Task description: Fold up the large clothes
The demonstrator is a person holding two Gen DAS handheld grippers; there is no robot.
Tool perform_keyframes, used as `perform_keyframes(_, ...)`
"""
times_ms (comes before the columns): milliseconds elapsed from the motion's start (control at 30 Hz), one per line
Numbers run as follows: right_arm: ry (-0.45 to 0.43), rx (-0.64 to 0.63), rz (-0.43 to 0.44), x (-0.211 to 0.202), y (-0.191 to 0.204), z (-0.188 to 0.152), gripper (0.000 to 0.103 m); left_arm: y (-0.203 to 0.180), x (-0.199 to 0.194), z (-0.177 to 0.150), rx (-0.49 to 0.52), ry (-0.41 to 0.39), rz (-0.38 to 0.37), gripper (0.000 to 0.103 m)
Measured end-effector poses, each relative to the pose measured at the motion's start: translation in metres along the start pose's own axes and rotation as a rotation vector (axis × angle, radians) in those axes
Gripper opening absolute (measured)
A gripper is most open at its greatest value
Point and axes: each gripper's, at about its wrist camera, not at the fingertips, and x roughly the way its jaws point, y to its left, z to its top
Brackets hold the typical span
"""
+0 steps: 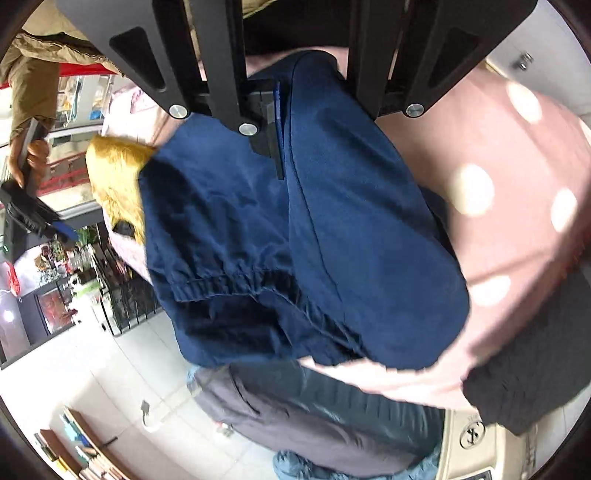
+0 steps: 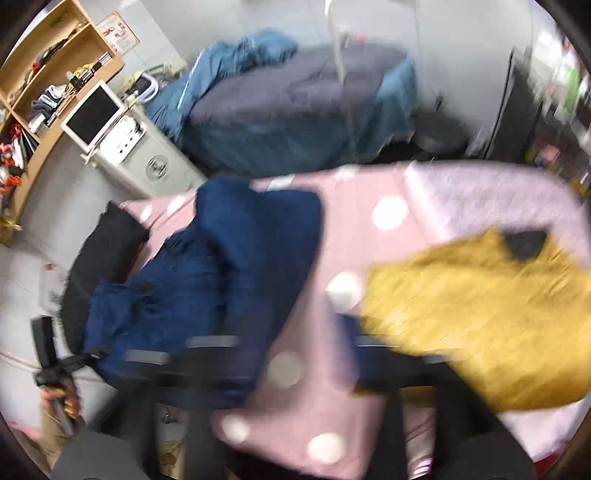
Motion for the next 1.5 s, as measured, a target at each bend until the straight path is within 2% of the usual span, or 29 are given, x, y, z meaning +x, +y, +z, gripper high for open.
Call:
perform_keyframes(67,0.002,0.01,0.048,0.024,0.005,-0.008,0.087,-0.018,0.009,-0.011,0.02,0.015,-0.008,0.009)
perform_keyframes(133,0.055,-0.029,0.075,0.057,0.024,-0.001,0.087,-0.039,0.017,-0.023,0.035,0.036,-0.03,0.009)
perform_keyframes(300,0.055,-0.229,0.03,0.103,0.082,0.029,0.087,-0.067,0.033,-0.053,0.091,0.088,-0.026,0.009)
perform_keyframes(433,-0.005,-0.539,-0.069,0.137,0.159,0.034,0.087,-0.066,0.041,-0.06,0.063,0.112,-0.02,0.009)
perform_keyframes(500,0.04,-0.758,-0.078,0.166,0.193,0.017,0.087,-0.065,0.041,-0.059,0.055,0.109,-0.014,0.009)
perform_keyframes(567,0.13,-0.95,-0.132,0.209,0.222,-0.008,0.087,-0.067,0.036,-0.063,0.058,0.104,-0.007,0.009)
perform_keyframes(667,0.135,-1.08,-0.27,0.267,0.234,-0.027,0.087,-0.073,0.039,-0.069,0.082,0.112,0.018,0.009)
perform_keyframes(733,0.163,-1.064,-0.31,0.294,0.228,-0.026,0.086,-0.072,0.043,-0.072,0.082,0.134,0.033,0.009)
perform_keyframes(767,0.188,-1.018,-0.281,0.301,0.222,-0.023,0.075,-0.07,0.044,-0.075,0.087,0.15,0.041,0.009)
perform_keyframes(800,0.211,-0.977,-0.253,0.303,0.214,-0.019,0.044,-0.067,0.045,-0.075,0.078,0.159,0.042,0.009)
perform_keyframes(867,0.238,-0.906,-0.3,0.301,0.196,-0.012,0.0,-0.062,0.044,-0.075,0.062,0.166,0.038,0.009)
perform_keyframes(900,0.231,-0.857,-0.321,0.294,0.186,-0.006,0.0,-0.06,0.043,-0.074,0.058,0.167,0.035,0.009)
perform_keyframes(1000,0.201,-0.678,-0.238,0.249,0.145,0.015,0.0,-0.055,0.036,-0.07,0.077,0.175,0.036,0.009)
perform_keyframes(1067,0.176,-0.601,-0.224,0.208,0.113,0.025,0.0,-0.051,0.034,-0.068,0.1,0.195,0.04,0.009)
perform_keyframes(1133,0.193,-0.59,-0.212,0.184,0.092,0.023,0.0,-0.046,0.035,-0.067,0.113,0.223,0.038,0.009)
perform_keyframes(1267,0.255,-0.62,-0.186,0.15,0.062,0.002,0.004,-0.046,0.044,-0.064,0.168,0.294,0.031,0.009)
perform_keyframes(1333,0.248,-0.643,-0.223,0.147,0.055,-0.005,0.025,-0.055,0.051,-0.061,0.213,0.321,0.029,0.009)
perform_keyframes(1367,0.219,-0.668,-0.247,0.143,0.057,-0.014,0.067,-0.06,0.053,-0.059,0.236,0.328,0.027,0.009)
perform_keyframes(1400,0.181,-0.683,-0.26,0.141,0.063,-0.015,0.092,-0.063,0.053,-0.057,0.252,0.33,0.023,0.009)
perform_keyframes(1467,0.067,-0.731,-0.255,0.135,0.087,-0.013,0.092,-0.068,0.052,-0.053,0.274,0.331,0.013,0.009)
perform_keyframes(1500,0.045,-0.764,-0.255,0.135,0.099,-0.011,0.092,-0.069,0.052,-0.053,0.28,0.33,0.012,0.009)
